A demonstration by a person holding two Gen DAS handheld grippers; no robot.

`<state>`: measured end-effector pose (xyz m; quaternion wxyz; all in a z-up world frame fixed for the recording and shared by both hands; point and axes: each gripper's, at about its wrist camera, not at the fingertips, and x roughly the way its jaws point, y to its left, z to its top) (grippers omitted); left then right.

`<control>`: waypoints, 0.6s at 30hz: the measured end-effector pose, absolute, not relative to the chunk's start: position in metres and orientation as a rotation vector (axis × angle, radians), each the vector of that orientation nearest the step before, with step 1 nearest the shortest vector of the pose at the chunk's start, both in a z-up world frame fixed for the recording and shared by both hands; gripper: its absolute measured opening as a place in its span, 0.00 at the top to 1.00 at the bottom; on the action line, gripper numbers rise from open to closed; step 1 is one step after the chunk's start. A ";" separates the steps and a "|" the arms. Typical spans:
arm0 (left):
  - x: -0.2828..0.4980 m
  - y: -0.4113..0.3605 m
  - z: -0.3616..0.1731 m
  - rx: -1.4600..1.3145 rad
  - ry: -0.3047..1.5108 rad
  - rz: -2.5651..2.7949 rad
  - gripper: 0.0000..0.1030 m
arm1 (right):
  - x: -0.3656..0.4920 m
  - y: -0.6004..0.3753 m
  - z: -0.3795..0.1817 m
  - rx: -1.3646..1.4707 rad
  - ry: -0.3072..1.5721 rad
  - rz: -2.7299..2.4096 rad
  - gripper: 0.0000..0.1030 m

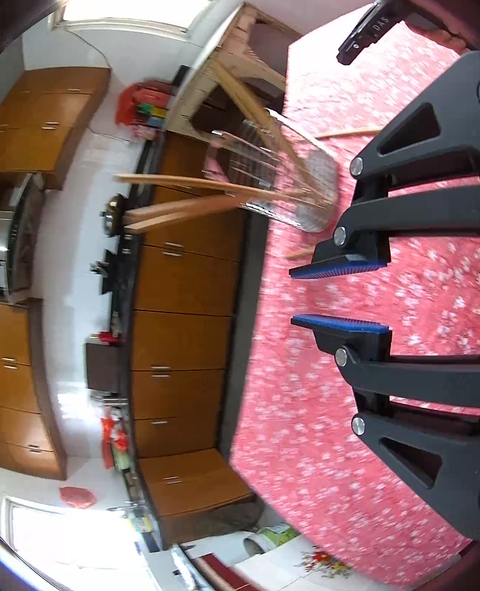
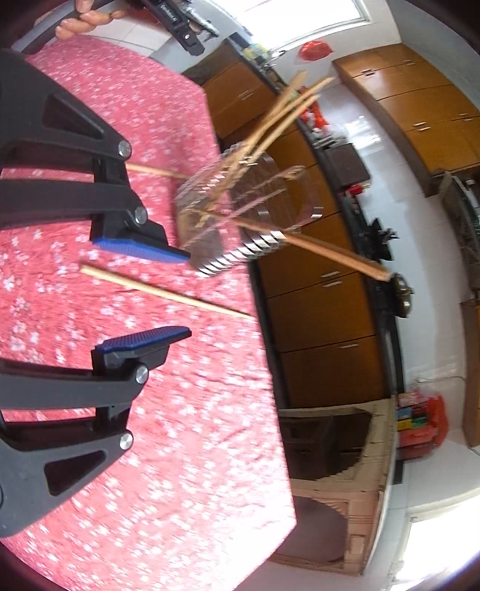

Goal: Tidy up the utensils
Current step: 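Move both tools down to the last chopsticks on the cloth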

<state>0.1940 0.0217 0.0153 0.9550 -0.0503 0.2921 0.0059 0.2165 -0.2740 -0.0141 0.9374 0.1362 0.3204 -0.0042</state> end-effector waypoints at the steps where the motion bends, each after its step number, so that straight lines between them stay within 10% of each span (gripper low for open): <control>1: 0.195 0.021 0.005 -0.103 0.614 0.009 0.80 | 0.218 -0.269 -0.023 0.272 0.675 -0.005 0.65; 18: 0.201 -0.012 -0.075 -0.094 0.809 -0.107 0.80 | 0.247 -0.223 -0.095 0.152 0.882 0.000 0.68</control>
